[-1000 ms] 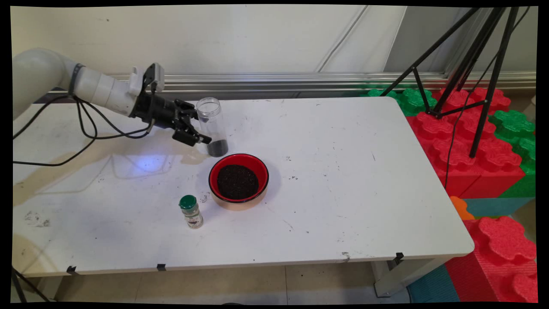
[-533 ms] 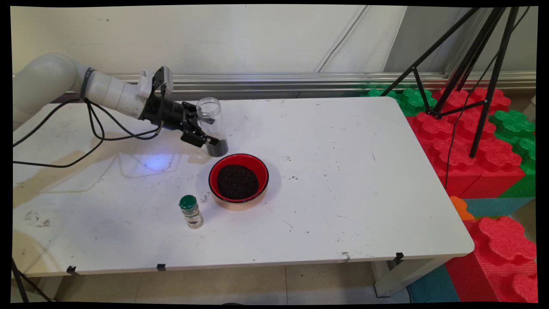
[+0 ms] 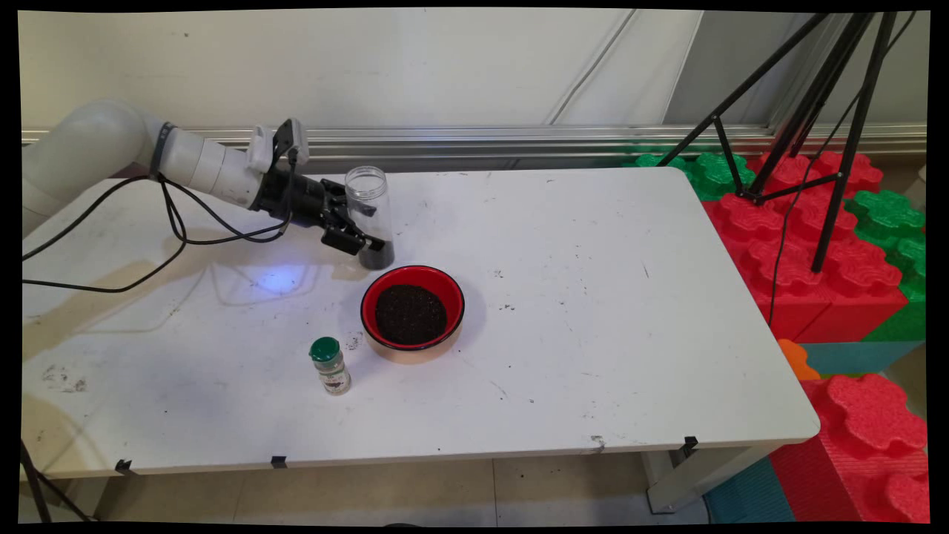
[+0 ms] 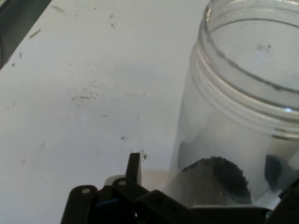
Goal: Pick up the black seasoning powder from the table
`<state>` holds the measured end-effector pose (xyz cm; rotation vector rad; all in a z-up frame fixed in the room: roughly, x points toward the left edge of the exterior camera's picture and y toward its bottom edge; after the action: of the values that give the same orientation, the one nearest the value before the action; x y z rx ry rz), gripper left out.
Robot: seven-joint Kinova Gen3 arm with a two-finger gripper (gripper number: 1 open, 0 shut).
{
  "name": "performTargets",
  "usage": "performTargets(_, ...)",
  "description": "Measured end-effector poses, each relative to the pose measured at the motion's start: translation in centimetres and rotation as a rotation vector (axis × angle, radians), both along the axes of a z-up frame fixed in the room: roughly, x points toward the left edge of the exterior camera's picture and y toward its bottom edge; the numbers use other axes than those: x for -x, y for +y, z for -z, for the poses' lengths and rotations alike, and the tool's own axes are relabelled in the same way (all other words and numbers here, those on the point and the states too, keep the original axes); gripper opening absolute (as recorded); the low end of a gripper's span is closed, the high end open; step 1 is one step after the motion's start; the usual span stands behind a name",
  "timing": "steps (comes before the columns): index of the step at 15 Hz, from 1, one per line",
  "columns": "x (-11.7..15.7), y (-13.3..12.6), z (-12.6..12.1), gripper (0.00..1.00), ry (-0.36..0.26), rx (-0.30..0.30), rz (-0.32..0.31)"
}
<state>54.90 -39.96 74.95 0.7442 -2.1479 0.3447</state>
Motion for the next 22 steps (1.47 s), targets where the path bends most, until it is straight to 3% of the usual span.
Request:
performTargets(11, -0.2, 1.3, 1.4, 1.0, 0.051, 0.036, -0.038)
performTargets(22, -0.4, 2.8, 4.0, 1.0, 0.084, 0.128, -0.063)
